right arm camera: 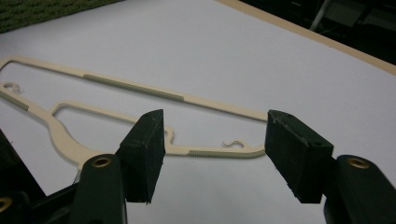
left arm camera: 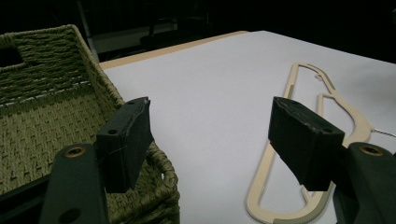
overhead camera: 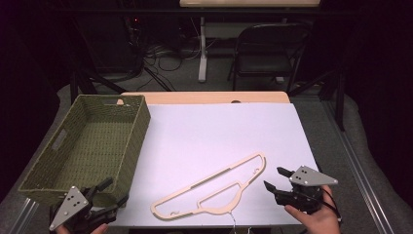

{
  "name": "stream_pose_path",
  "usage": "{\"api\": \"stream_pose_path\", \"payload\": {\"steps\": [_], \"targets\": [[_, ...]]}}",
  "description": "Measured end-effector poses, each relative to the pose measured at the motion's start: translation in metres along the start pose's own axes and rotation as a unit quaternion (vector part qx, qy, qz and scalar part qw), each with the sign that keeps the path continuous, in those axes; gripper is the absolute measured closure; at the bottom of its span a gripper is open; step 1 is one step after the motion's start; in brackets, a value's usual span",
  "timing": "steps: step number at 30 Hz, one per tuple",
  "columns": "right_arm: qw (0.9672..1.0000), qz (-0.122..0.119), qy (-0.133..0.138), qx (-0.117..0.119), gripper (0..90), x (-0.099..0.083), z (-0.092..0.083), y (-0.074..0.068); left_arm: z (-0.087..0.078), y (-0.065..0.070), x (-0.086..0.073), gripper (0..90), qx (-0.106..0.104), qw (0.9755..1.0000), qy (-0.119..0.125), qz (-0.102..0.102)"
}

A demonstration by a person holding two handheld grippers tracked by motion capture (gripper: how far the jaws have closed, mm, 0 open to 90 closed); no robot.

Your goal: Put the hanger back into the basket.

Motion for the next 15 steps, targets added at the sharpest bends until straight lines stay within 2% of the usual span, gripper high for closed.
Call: {"api": "stream_pose_path", "payload": {"steps": [2,3,4,6,9,10,12,14,15], "targets": [[0.9999,-0.007,-0.007,0.004,38.1,0.002,0.002,-0.001,0.0,0.0,0.0,30.0,0.0,1.0,0.0,0.0],[0.9994,-0.023,-0.018,0.015,38.5,0.007,0.005,-0.005,0.0,0.0,0.0,30.0,-0.001,1.0,0.0,0.0],[0.9994,-0.023,-0.018,0.015,38.5,0.007,0.005,-0.005,0.0,0.0,0.0,30.0,0.0,1.0,-0.001,0.001],[0.9975,-0.051,-0.04,0.027,39.6,0.013,0.011,-0.011,0.0,0.0,0.0,30.0,-0.001,1.0,-0.001,0.001],[0.9947,-0.073,-0.058,0.044,41.3,0.019,0.018,-0.016,0.0,0.0,0.0,30.0,-0.002,1.0,-0.001,0.0],[0.9947,-0.073,-0.058,0.044,41.3,0.019,0.018,-0.016,0.0,0.0,0.0,30.0,-0.001,1.0,0.0,0.0],[0.9921,-0.088,-0.071,0.054,41.5,0.023,0.022,-0.02,0.0,0.0,0.0,30.0,-0.002,1.0,0.0,0.0],[0.9881,-0.106,-0.092,0.064,42.1,0.028,0.025,-0.023,0.0,0.0,0.001,30.0,-0.001,1.0,0.001,0.0],[0.985,-0.121,-0.099,0.074,42.6,0.035,0.028,-0.026,0.0,0.0,0.001,30.0,-0.001,1.0,0.001,-0.001]]}}
Point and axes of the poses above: each handheld gripper's, and its own axes: z roughly forward along the jaws, x roughly out of its top, y roughly to its right, the point moved 4 cm from there along z, roughly forward along the jaws, and after that the axes turned 12 degrees about -x, right-handed, at the moved point
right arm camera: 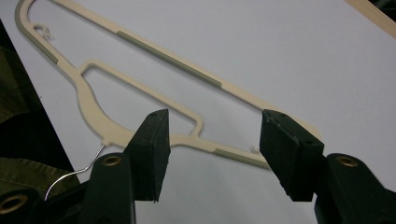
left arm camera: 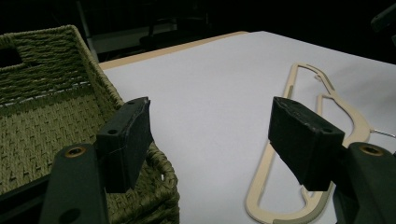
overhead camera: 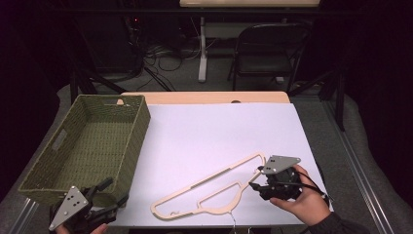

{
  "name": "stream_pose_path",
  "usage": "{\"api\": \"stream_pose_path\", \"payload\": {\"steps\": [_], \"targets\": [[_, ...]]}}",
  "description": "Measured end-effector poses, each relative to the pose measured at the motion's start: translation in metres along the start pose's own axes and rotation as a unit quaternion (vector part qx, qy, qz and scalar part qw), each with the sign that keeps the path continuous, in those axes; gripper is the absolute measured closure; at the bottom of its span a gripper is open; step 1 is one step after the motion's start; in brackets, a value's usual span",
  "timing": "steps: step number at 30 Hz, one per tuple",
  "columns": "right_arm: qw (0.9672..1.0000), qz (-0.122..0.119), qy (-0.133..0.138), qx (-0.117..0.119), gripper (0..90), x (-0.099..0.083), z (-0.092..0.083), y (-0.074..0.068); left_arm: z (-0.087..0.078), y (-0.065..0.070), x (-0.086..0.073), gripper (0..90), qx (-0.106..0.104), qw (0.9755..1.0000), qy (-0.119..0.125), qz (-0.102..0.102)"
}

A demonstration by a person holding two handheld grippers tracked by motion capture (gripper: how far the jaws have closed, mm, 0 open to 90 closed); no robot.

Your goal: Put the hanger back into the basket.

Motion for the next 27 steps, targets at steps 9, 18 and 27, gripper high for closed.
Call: {"api": "stream_pose_path", "payload": {"steps": [9,18,27], "targets": [[0.9983,-0.056,-0.005,0.016,42.8,0.039,0.008,-0.007,0.0,0.0,0.001,30.0,0.0,1.0,0.001,0.0],[0.9935,-0.107,-0.022,0.031,49.9,0.058,0.03,-0.02,0.0,0.0,0.0,30.0,0.0,1.0,0.0,0.001],[0.9879,-0.137,-0.034,0.065,55.3,0.06,0.052,-0.033,0.0,0.0,0.0,30.1,0.0,1.0,-0.001,0.001]]}}
Point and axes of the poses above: each handheld gripper's, and its own axes: z roughly forward along the jaws, x roughly out of its top, y roughly to its right, the point moved 4 cm from there along z, roughly forward along the jaws, and after that the axes turned 12 degrees about -x, right-handed, at the moved point
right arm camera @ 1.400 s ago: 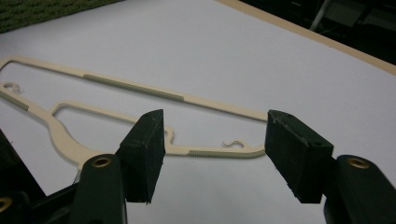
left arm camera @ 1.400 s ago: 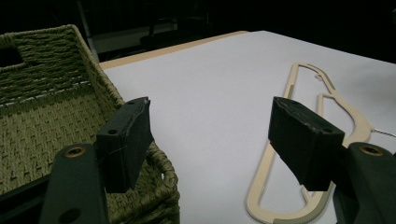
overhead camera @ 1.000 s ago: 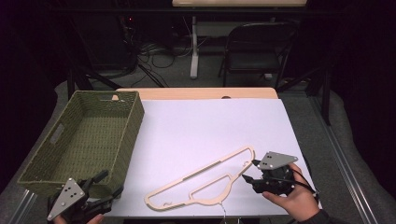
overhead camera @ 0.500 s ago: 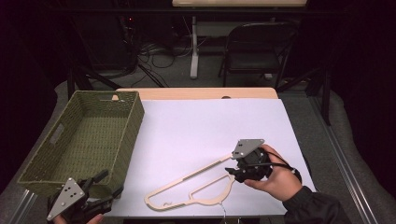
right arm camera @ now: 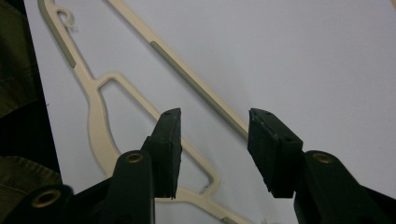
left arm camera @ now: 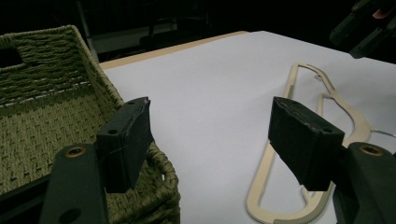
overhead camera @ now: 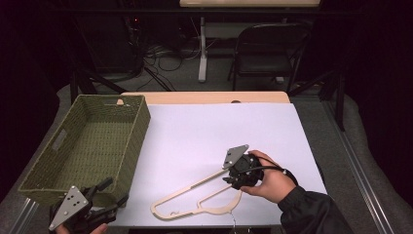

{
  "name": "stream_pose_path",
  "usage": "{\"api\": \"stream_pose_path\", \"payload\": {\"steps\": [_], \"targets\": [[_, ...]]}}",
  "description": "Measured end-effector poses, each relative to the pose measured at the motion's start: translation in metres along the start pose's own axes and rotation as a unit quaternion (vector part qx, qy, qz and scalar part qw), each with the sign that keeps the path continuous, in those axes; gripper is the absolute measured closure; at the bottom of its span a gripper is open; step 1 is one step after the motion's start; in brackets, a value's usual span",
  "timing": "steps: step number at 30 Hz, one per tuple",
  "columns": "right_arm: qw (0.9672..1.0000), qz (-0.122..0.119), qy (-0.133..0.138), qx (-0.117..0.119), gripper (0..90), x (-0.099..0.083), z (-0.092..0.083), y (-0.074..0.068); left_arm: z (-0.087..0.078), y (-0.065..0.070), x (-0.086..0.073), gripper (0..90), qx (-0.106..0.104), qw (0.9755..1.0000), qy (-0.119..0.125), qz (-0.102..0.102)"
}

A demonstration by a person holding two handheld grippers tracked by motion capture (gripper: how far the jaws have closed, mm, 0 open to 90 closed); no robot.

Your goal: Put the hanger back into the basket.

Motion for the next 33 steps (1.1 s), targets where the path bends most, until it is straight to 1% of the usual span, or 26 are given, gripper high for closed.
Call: {"api": "stream_pose_path", "payload": {"steps": [1,2,4,5,7,8,10,11,14,15,16,17,18,19,20,21,22,23,24,25,26,28,29,32,33], "targets": [[1.0,-0.007,-0.004,0.005,56.0,0.0,0.005,-0.003,0.0,0.0,0.0,30.1,0.0,1.0,0.0,0.001],[1.0,-0.007,-0.004,0.005,56.0,0.0,0.005,-0.003,0.0,0.0,0.0,30.1,0.0,1.0,0.0,0.001],[0.9998,-0.018,-0.008,0.003,56.4,0.001,0.01,-0.006,0.0,0.0,0.0,30.1,0.0,1.0,0.0,0.0],[0.9997,-0.023,-0.005,0.011,56.7,0.002,0.016,-0.007,0.0,0.0,0.0,30.1,0.0,1.0,0.0,0.001],[0.9996,-0.021,-0.01,0.014,57.4,0.002,0.021,-0.008,0.0,0.0,0.0,30.1,-0.001,1.0,0.0,0.001],[0.9996,-0.021,-0.01,0.014,57.4,0.002,0.021,-0.008,0.0,0.0,0.0,30.1,0.0,1.0,-0.001,0.001],[0.9993,-0.029,-0.013,0.017,59.6,0.002,0.027,-0.007,0.0,0.0,0.0,30.1,0.0,1.0,-0.002,0.001],[0.9992,-0.029,-0.018,0.021,60.3,0.003,0.032,-0.007,0.0,0.0,0.0,30.1,0.0,1.0,-0.001,0.001],[0.9984,-0.039,-0.023,0.035,60.9,0.003,0.038,-0.008,0.0,0.0,0.0,30.1,0.0,1.0,0.0,0.001],[0.9984,-0.039,-0.023,0.035,60.9,0.003,0.038,-0.008,0.0,0.0,0.0,30.1,0.001,1.0,0.0,0.0],[0.9971,-0.053,-0.031,0.044,61.6,0.002,0.043,-0.01,0.0,-0.001,0.0,30.1,0.001,1.0,0.0,0.0],[0.9965,-0.059,-0.036,0.047,62.3,0.001,0.045,-0.012,0.0,-0.001,-0.001,30.1,0.001,1.0,-0.001,0.0],[0.9965,-0.059,-0.036,0.047,62.3,0.001,0.045,-0.012,0.0,-0.001,-0.001,30.1,0.001,1.0,-0.001,-0.001],[0.9951,-0.076,-0.038,0.051,63.9,0.001,0.049,-0.016,0.0,-0.001,-0.001,30.1,0.001,1.0,-0.002,-0.001],[0.9951,-0.076,-0.038,0.051,63.9,0.001,0.049,-0.016,0.0,-0.001,-0.001,30.1,0.0,1.0,-0.002,-0.001],[0.9945,-0.078,-0.035,0.06,64.8,0.0,0.053,-0.02,0.0,-0.001,-0.001,30.1,0.001,1.0,-0.003,-0.001],[0.9937,-0.085,-0.036,0.064,65.4,0.0,0.056,-0.022,0.0,-0.001,-0.001,30.1,0.001,1.0,-0.003,-0.001],[0.9928,-0.091,-0.044,0.065,65.7,-0.001,0.058,-0.025,0.0,-0.001,-0.001,30.1,0.001,1.0,-0.003,-0.001],[0.9928,-0.091,-0.044,0.065,65.7,-0.001,0.058,-0.025,0.0,-0.001,-0.001,30.1,0.0,1.0,-0.003,-0.001],[0.9914,-0.101,-0.049,0.067,66.1,-0.002,0.06,-0.027,0.001,-0.001,-0.001,30.1,0.0,1.0,-0.002,-0.001],[0.9904,-0.106,-0.053,0.072,66.6,-0.003,0.063,-0.03,0.001,-0.001,-0.001,30.1,0.0,1.0,-0.003,-0.001],[0.9869,-0.126,-0.06,0.081,68.4,-0.003,0.068,-0.035,0.001,-0.001,-0.001,30.2,0.0,1.0,-0.003,-0.001],[0.986,-0.13,-0.062,0.083,68.8,-0.003,0.069,-0.036,0.0,-0.001,-0.001,30.1,0.0,1.0,-0.003,-0.001],[0.9852,-0.132,-0.064,0.089,70.3,-0.003,0.072,-0.038,0.0,-0.001,-0.002,30.2,0.001,1.0,-0.003,-0.001],[0.9839,-0.136,-0.07,0.093,70.7,-0.004,0.073,-0.039,0.0,-0.001,-0.002,30.2,0.001,1.0,-0.003,-0.001]]}}
Point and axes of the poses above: each handheld gripper's, and its own axes: z roughly forward along the jaws, x roughly out of its top, y roughly to its right, the point moved 4 cm from there along z, roughly forward along the jaws, and after that the axes turned 12 degrees about -x, right-handed, at the moved point
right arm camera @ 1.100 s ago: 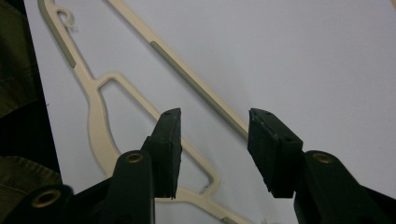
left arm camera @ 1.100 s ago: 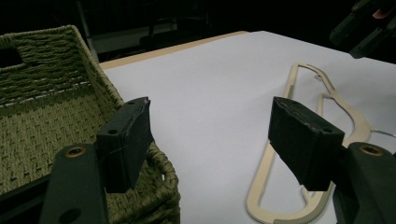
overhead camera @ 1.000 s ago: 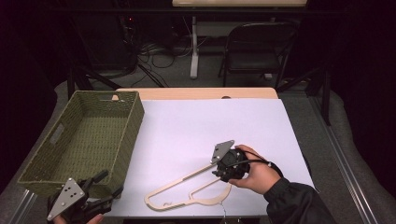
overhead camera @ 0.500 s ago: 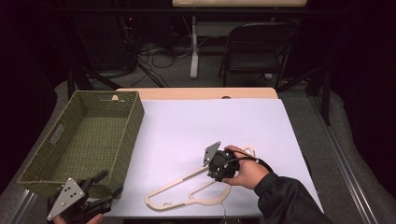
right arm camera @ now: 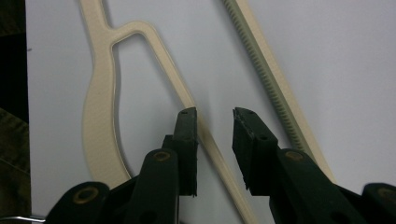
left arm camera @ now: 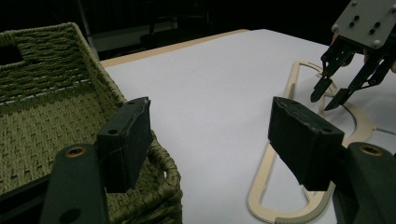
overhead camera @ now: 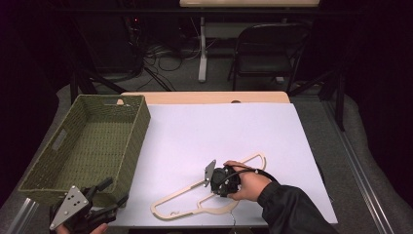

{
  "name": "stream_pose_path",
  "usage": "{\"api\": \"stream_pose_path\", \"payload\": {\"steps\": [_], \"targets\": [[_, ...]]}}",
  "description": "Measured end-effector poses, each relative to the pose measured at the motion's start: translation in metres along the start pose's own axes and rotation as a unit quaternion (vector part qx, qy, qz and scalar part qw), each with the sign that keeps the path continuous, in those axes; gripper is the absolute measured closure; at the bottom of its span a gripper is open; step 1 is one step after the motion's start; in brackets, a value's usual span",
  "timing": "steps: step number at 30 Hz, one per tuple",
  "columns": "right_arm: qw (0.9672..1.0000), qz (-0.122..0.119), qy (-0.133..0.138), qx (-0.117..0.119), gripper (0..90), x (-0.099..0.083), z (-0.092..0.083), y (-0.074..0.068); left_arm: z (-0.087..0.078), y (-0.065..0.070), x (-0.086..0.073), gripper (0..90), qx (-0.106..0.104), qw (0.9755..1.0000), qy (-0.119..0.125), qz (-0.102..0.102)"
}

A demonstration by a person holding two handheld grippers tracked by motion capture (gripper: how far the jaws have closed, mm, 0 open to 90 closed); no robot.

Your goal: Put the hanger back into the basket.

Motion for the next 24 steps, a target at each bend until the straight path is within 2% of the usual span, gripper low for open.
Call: {"api": "stream_pose_path", "payload": {"steps": [13,24], "targets": [[0.9995,-0.014,-0.019,0.02,69.3,-0.002,0.008,-0.004,0.0,0.0,0.0,30.2,0.0,1.0,0.001,0.0],[0.9991,-0.023,-0.027,0.022,72.2,-0.002,0.013,-0.005,-0.001,-0.001,0.0,30.2,0.001,1.0,0.001,-0.001]]}}
Point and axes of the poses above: each handheld gripper's, and its own axes: z roughly forward along the jaws, x roughly out of its top, y roughly to its right, the point moved 4 cm from there along z, roughly forward along the jaws, and after that the axes turned 12 degrees about -x, right-handed, at the moved point
